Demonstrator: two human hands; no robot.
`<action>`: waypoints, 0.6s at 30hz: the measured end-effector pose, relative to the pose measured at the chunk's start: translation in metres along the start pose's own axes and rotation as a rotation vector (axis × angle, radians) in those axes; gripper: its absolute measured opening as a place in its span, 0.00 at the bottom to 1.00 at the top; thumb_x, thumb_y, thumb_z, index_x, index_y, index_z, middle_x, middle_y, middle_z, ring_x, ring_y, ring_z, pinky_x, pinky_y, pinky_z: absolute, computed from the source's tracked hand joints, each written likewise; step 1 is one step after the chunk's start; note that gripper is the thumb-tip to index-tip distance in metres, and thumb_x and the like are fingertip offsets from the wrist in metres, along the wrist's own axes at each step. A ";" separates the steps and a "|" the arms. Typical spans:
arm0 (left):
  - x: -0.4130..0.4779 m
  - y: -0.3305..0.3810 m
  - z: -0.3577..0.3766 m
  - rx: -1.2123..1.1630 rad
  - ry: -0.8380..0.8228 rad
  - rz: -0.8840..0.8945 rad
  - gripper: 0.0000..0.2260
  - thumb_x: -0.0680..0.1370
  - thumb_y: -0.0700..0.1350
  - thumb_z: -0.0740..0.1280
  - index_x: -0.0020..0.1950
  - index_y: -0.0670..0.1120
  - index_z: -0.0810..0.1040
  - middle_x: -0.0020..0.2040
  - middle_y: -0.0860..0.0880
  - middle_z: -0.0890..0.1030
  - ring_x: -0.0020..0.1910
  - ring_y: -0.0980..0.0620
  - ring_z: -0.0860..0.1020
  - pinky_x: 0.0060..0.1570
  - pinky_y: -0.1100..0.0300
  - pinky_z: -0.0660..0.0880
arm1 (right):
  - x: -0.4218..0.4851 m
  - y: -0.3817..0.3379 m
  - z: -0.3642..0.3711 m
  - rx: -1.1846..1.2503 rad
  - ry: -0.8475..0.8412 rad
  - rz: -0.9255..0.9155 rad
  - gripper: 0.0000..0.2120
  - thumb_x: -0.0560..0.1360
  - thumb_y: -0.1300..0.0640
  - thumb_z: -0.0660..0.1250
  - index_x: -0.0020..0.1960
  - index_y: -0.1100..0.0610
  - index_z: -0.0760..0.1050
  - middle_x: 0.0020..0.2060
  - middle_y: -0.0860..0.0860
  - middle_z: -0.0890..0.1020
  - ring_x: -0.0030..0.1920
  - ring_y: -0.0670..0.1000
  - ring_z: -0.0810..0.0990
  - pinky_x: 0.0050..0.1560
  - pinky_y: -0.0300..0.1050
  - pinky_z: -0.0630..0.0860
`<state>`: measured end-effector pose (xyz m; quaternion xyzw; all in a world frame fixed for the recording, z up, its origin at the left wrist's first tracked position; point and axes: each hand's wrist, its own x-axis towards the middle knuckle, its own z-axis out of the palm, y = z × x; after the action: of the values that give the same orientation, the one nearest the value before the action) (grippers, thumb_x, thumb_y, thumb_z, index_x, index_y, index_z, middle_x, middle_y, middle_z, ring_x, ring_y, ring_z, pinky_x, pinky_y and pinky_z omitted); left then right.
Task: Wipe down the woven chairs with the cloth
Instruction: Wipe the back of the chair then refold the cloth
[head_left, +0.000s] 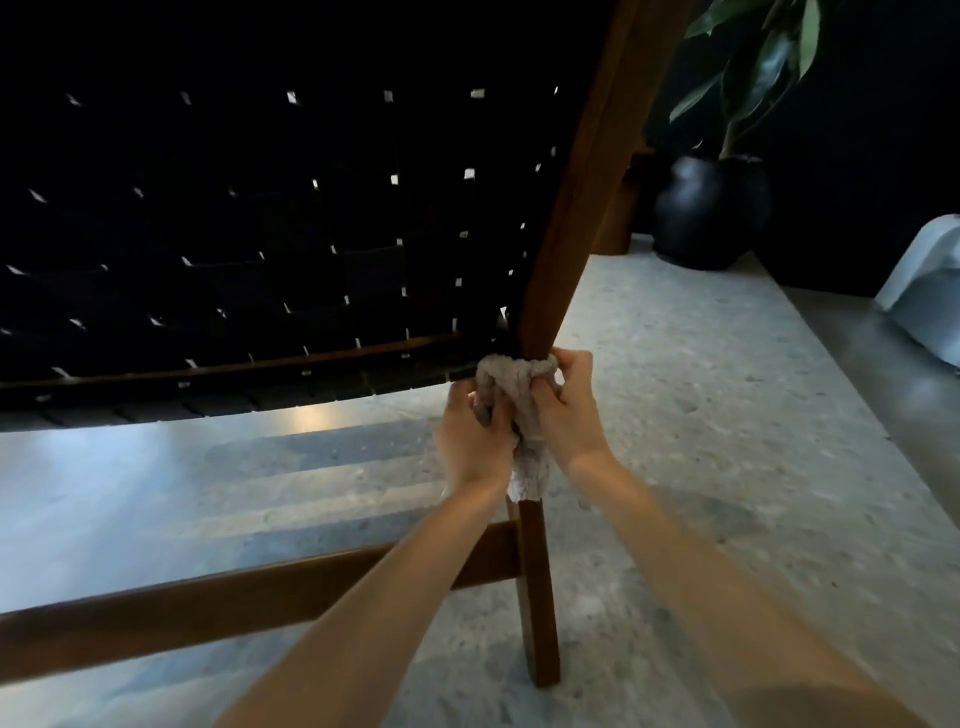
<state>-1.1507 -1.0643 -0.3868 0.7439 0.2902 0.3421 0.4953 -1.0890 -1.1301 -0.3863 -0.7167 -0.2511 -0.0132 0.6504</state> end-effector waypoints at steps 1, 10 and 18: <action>0.001 -0.005 0.003 0.024 0.016 -0.013 0.11 0.80 0.46 0.63 0.59 0.42 0.75 0.48 0.50 0.79 0.39 0.58 0.75 0.37 0.72 0.68 | -0.001 0.007 0.002 0.010 -0.021 0.024 0.09 0.81 0.66 0.55 0.56 0.56 0.60 0.46 0.44 0.72 0.42 0.29 0.76 0.49 0.37 0.76; 0.027 -0.026 0.013 0.153 0.251 -0.268 0.16 0.75 0.47 0.69 0.60 0.46 0.68 0.57 0.47 0.71 0.60 0.47 0.67 0.63 0.51 0.64 | -0.006 0.025 0.007 0.149 -0.015 0.120 0.18 0.80 0.66 0.53 0.64 0.49 0.56 0.60 0.47 0.74 0.53 0.40 0.77 0.52 0.38 0.76; 0.020 -0.024 0.032 -0.295 -0.125 -0.139 0.08 0.82 0.41 0.53 0.55 0.42 0.71 0.58 0.46 0.69 0.51 0.57 0.71 0.51 0.60 0.70 | 0.003 0.029 0.003 0.185 -0.203 0.166 0.13 0.82 0.59 0.49 0.55 0.55 0.72 0.33 0.40 0.81 0.34 0.36 0.79 0.31 0.29 0.72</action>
<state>-1.1156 -1.0577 -0.4135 0.6611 0.2561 0.2991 0.6387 -1.0764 -1.1274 -0.4127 -0.6696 -0.2558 0.1363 0.6838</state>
